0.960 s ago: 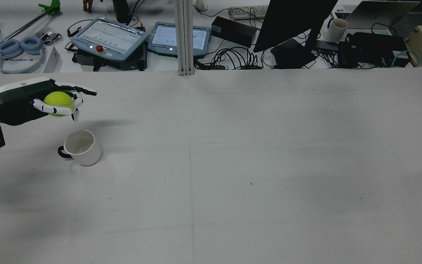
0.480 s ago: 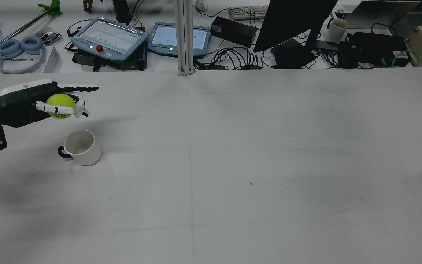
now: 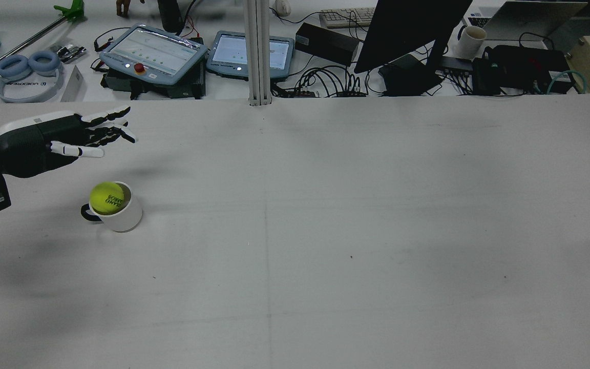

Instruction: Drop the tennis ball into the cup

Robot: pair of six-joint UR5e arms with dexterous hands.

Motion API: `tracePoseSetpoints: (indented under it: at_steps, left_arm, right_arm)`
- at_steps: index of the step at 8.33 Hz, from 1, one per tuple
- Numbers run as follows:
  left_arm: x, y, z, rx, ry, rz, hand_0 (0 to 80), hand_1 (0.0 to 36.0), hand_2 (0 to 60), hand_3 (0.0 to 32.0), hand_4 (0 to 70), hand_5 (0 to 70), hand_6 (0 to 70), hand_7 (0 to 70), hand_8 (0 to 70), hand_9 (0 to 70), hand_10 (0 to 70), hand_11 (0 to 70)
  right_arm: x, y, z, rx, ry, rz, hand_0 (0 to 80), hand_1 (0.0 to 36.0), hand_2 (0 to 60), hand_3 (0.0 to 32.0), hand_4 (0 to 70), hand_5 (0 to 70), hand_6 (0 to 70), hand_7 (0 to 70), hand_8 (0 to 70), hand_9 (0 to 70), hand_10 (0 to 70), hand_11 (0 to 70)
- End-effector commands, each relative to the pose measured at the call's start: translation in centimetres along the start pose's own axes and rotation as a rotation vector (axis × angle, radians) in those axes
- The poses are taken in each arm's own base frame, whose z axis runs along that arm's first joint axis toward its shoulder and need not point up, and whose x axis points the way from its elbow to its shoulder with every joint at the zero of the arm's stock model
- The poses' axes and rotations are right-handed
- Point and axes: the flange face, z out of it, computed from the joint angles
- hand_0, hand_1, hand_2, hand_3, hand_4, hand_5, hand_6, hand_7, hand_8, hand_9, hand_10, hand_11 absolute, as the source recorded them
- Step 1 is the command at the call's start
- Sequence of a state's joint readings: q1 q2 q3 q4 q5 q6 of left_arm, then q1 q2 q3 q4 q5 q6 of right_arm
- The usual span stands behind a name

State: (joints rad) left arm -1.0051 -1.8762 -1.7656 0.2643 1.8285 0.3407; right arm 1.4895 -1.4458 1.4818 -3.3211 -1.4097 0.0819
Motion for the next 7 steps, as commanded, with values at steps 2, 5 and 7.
tracePoseSetpoints:
  at_steps: [2,5,7]
  left_arm:
    - [0.1,0.2,0.1,-0.005,0.001,-0.002,37.6,16.2,29.3,0.0,0.0,0.0,0.0,7.4,0.0,0.1,0.0,0.0]
    - [11.1,1.7,-4.1,0.083,0.293,0.028,43.1,19.6,29.4,0.0,0.0,0.4,0.2,8.5,0.0,0.3,0.0,0.0]
    - [20.8,-3.8,-11.4,0.241,0.473,0.053,46.0,20.9,23.2,0.0,0.0,0.2,0.0,5.8,0.0,0.0,0.0,0.0]
  right_arm:
    - [0.0,0.0,0.0,0.001,0.0,-0.001,0.0,0.0,0.0,0.0,0.0,0.0,0.0,0.0,0.0,0.0,0.0,0.0]
    - [0.0,0.0,0.0,0.001,0.0,-0.001,0.0,0.0,0.0,0.0,0.0,0.0,0.0,0.0,0.0,0.0,0.0,0.0]
    - [0.0,0.0,0.0,0.001,0.0,-0.001,0.0,0.0,0.0,0.0,0.0,0.0,0.0,0.0,0.0,0.0,0.0,0.0]
